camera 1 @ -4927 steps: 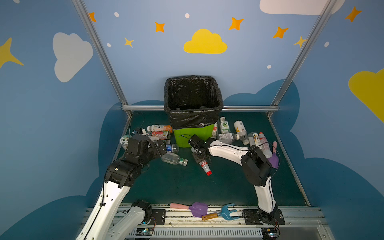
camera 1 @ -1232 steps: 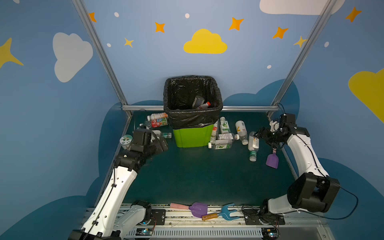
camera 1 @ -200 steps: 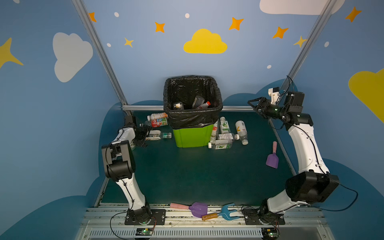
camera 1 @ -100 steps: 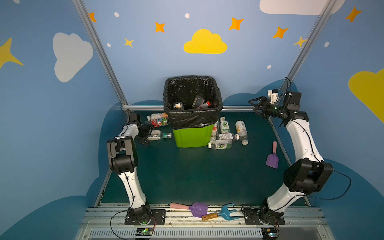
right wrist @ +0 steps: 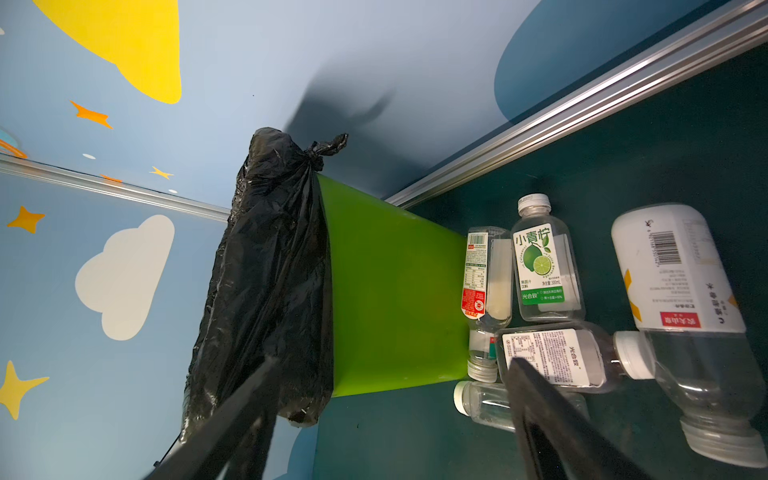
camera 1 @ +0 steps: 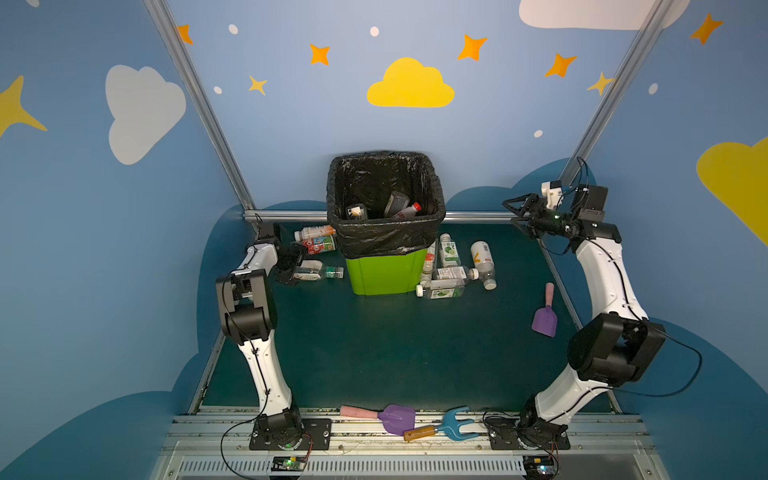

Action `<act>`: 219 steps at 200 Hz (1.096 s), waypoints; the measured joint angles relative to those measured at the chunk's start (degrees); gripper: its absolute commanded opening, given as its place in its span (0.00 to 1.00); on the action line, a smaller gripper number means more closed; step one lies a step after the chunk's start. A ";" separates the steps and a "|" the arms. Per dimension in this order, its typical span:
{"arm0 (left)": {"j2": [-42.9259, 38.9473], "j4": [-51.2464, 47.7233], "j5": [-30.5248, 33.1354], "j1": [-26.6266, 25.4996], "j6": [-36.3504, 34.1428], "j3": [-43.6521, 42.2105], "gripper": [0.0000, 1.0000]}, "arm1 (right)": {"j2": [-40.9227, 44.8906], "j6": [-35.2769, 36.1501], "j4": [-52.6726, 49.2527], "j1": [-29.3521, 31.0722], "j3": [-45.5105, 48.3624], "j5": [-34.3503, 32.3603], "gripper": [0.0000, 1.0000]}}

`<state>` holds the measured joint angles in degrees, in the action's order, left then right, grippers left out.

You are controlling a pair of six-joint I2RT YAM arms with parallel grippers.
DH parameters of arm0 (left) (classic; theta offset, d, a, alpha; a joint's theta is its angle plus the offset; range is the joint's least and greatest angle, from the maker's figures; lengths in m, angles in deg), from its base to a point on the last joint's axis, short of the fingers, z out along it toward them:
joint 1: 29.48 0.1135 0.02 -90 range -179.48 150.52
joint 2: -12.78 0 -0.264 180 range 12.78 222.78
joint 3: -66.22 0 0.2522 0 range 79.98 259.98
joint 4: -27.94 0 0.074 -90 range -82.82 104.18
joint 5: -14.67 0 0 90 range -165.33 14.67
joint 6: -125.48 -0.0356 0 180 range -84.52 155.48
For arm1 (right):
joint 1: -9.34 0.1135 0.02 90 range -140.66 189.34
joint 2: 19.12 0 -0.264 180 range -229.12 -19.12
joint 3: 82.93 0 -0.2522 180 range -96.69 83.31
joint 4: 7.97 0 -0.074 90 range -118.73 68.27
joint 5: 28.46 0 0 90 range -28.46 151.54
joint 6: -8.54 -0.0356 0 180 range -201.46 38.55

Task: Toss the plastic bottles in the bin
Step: 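Close the left gripper on the large clear bottle and lift it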

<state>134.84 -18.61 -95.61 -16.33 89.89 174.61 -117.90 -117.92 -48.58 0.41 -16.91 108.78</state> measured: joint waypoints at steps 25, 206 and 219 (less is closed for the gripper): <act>0.85 -0.33 -0.04 0.02 -0.72 0.11 0.98 | 0.00 -0.42 0.07 -0.17 0.00 0.26 0.84; -2.32 -0.63 -1.01 -0.15 -4.13 -3.26 0.65 | 2.93 -0.79 0.87 -1.81 3.17 0.11 0.84; -5.60 -0.66 -0.79 0.04 -4.55 -4.48 0.65 | 3.02 -0.76 0.85 -1.81 3.17 -0.07 0.84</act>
<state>129.24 -19.27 -96.39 -16.29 85.35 170.13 -114.88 -118.69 -47.73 -1.40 -13.74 108.72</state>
